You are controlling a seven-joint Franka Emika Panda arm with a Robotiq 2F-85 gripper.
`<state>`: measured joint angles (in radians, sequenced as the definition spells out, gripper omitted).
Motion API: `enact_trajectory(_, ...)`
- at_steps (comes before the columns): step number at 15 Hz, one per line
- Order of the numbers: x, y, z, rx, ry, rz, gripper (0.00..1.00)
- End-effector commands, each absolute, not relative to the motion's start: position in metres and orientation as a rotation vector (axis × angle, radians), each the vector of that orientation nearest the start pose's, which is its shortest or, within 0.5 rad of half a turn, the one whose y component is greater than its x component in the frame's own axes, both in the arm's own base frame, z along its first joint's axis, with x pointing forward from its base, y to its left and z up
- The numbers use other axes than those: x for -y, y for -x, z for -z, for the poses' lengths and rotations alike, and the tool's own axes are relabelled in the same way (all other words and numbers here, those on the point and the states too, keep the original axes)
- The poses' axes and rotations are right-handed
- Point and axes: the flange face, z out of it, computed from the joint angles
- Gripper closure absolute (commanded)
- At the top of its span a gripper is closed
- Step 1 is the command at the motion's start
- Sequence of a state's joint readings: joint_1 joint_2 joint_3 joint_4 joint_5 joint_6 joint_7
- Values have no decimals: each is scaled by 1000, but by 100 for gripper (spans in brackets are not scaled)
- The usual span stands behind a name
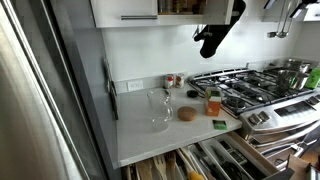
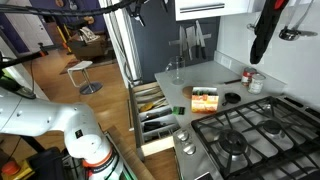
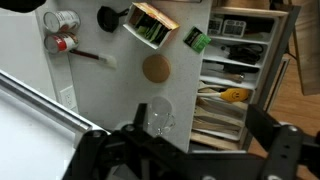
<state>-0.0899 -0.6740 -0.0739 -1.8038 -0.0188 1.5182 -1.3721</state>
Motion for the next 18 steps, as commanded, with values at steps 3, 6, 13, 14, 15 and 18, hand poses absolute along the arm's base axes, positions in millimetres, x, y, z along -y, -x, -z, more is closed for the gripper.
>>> enact_trajectory(3,69,-296,-803,1897,2757,506,0)
enact_trajectory(6,30,-283,-804,1863,2742,525,0)
enact_trajectory(13,-55,-263,-814,1664,2793,664,0)
enact_trajectory(14,-68,-262,-816,1623,2797,690,0)
enact_trajectory(15,-52,-268,-818,1702,2806,630,0)
enact_trajectory(18,-59,-266,-819,1709,2801,639,0)
